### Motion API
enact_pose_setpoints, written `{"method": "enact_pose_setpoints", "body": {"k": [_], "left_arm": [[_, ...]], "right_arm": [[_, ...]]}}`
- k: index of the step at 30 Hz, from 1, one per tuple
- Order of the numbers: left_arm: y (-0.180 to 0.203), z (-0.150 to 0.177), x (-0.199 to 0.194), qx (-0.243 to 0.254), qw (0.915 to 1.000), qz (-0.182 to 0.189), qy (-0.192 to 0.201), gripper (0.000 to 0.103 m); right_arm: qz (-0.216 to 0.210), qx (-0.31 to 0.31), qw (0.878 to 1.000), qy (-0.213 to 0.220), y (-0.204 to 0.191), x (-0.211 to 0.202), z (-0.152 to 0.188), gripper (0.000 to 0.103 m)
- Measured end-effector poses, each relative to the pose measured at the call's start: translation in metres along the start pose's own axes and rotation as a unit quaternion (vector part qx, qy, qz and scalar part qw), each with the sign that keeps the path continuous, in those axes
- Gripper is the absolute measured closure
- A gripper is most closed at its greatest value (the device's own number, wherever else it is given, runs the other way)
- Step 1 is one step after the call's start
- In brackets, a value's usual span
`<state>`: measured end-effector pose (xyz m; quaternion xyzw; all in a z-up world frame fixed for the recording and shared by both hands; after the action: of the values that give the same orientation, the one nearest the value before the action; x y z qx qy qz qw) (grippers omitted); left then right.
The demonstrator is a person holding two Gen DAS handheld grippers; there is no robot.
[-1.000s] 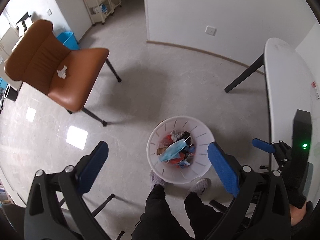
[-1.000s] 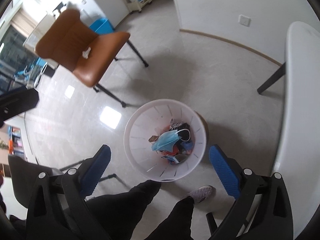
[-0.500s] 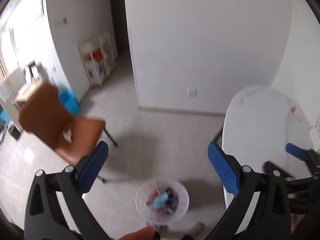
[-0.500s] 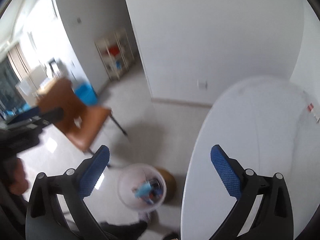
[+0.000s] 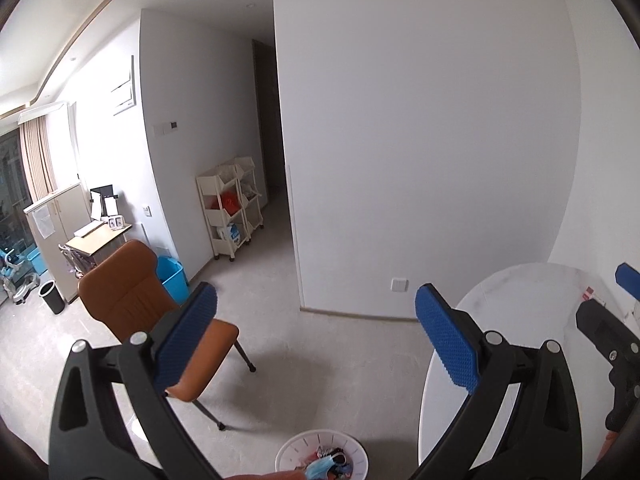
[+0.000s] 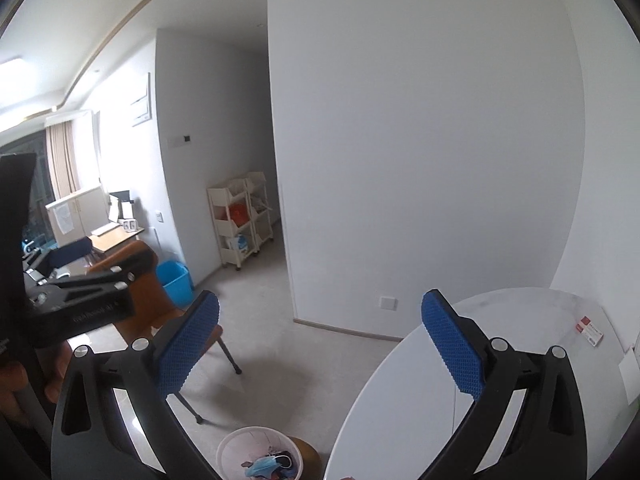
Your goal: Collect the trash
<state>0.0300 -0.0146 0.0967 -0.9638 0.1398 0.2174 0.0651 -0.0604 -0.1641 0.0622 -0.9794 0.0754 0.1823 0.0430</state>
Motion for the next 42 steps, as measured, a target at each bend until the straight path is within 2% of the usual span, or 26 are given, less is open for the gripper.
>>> {"method": "enact_pose_setpoints", "body": {"k": [11, 22, 42], "left_arm": [[-0.002, 0.021, -0.007, -0.001, 0.9997, -0.003, -0.024, 0.008], [-0.002, 0.026, -0.019, -0.004, 0.9997, -0.007, -0.022, 0.008], [-0.002, 0.036, -0.016, -0.001, 0.9997, 0.0, -0.025, 0.008]], "right_arm": [[-0.01, 0.018, 0.999, -0.027, 0.0, -0.003, 0.018, 0.002], [-0.013, 0.015, 0.999, -0.039, -0.011, -0.005, 0.023, 0.002], [-0.013, 0.015, 0.999, -0.04, -0.015, 0.0, 0.021, 0.002]]}}
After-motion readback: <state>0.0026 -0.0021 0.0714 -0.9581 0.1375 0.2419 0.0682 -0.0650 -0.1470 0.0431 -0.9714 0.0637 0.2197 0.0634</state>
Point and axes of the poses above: each gripper's, at about its wrist camera, not at the fingertips, and x roughly the way its jaws point, y to its right, z to its underside, the point moved 10 cm from there along x, roughly the way its jaws point, and after that the axes turned 1 degree about -z, right-handed, at the moved point
